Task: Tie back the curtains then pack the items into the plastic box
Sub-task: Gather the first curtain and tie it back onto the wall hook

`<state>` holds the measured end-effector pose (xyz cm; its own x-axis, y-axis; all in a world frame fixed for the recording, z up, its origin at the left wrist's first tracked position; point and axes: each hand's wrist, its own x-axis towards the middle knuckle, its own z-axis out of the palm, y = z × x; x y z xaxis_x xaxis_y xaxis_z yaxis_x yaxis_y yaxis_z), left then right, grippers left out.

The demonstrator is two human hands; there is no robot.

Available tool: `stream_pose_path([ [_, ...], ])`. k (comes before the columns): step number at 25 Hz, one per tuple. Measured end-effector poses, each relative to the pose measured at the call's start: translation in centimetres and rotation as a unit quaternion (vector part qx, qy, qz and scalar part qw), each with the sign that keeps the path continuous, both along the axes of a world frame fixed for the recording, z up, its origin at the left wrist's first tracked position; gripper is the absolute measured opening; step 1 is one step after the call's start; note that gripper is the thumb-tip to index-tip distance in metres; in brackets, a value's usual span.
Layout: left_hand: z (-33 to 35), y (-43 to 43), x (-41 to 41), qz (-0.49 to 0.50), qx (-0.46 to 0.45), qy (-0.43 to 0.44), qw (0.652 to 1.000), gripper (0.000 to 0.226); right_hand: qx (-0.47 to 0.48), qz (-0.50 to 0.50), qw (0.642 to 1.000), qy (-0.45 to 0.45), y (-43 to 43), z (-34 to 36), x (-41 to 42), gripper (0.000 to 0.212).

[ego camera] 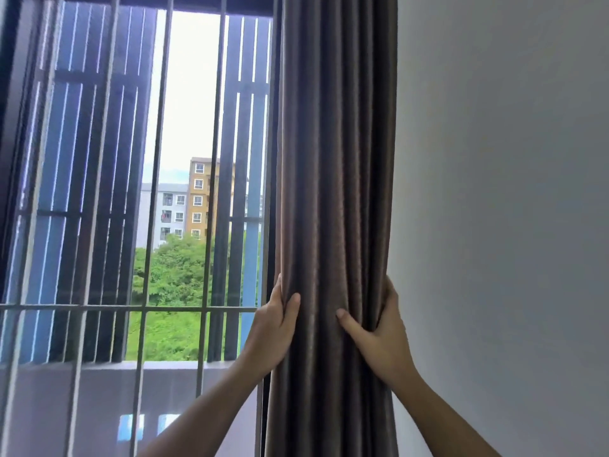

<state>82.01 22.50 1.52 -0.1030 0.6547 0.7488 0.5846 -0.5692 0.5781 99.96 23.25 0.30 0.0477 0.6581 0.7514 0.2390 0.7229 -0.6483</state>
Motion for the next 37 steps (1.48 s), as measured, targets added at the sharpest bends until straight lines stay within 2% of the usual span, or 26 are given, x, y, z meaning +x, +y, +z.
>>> stream_pose_path([
  [3,-0.6,-0.6,-1.0,0.036,0.018,-0.015,0.999,0.021,0.112,-0.138,0.983,-0.037,-1.7,-1.2,-1.5,0.086],
  [4,-0.8,-1.0,-1.1,0.051,0.023,-0.015,0.998,0.019,0.165,-0.156,0.972,-0.060,-2.5,-1.5,-2.1,0.083],
  [5,-1.0,-1.4,-1.3,0.072,0.033,-0.009,0.997,0.027,0.197,-0.153,0.965,-0.085,-3.2,-1.8,-2.8,0.079],
  [6,-1.4,-1.8,-1.4,0.093,0.037,-0.001,0.995,0.033,0.190,-0.132,0.966,-0.112,-4.1,-2.2,-3.7,0.075],
  [8,-2.0,-2.3,-1.9,0.119,0.043,0.011,0.992,0.031,0.089,-0.083,0.981,-0.153,-5.2,-3.1,-5.6,0.074],
  [11,-1.9,-2.4,-2.9,0.136,0.031,0.056,0.989,0.026,-0.003,-0.116,0.975,-0.191,-5.0,-4.2,-7.7,0.078],
  [16,-1.0,-2.5,-4.2,0.109,-0.041,0.113,0.987,0.031,-0.048,-0.177,0.948,-0.260,-4.5,-6.6,-9.7,0.068],
  [19,-0.1,-2.2,-4.2,0.075,-0.099,0.153,0.980,0.034,-0.043,-0.127,0.952,-0.276,-5.0,-10.0,-10.9,0.064],
  [22,1.3,-2.0,-3.7,0.056,-0.177,0.199,0.962,0.036,-0.029,-0.080,0.963,-0.256,-4.5,-12.1,-10.9,0.064],
  [25,3.4,-2.4,-3.8,-0.037,-0.249,0.154,0.955,0.032,-0.006,-0.075,0.970,-0.233,-3.9,-12.6,-10.4,0.064],
  [27,4.4,-2.7,-3.6,-0.058,-0.267,0.175,0.946,0.033,0.001,-0.070,0.971,-0.226,-3.7,-12.8,-10.2,0.063],
  [30,3.4,-2.4,-3.1,0.018,-0.183,0.300,0.936,0.051,0.005,-0.048,0.973,-0.225,-3.6,-13.7,-10.1,0.061],
  [33,2.1,-1.8,-3.2,0.061,-0.119,0.364,0.922,0.043,0.054,-0.079,0.977,-0.193,-4.0,-14.4,-9.4,0.053],
  [35,2.1,-2.0,-3.2,0.074,-0.122,0.348,0.927,0.033,0.147,-0.143,0.971,-0.123,-4.3,-13.5,-8.7,0.047],
  [37,2.3,-2.2,-3.0,0.056,-0.118,0.347,0.929,0.032,0.168,-0.184,0.966,-0.069,-4.4,-11.5,-8.5,0.053],
])
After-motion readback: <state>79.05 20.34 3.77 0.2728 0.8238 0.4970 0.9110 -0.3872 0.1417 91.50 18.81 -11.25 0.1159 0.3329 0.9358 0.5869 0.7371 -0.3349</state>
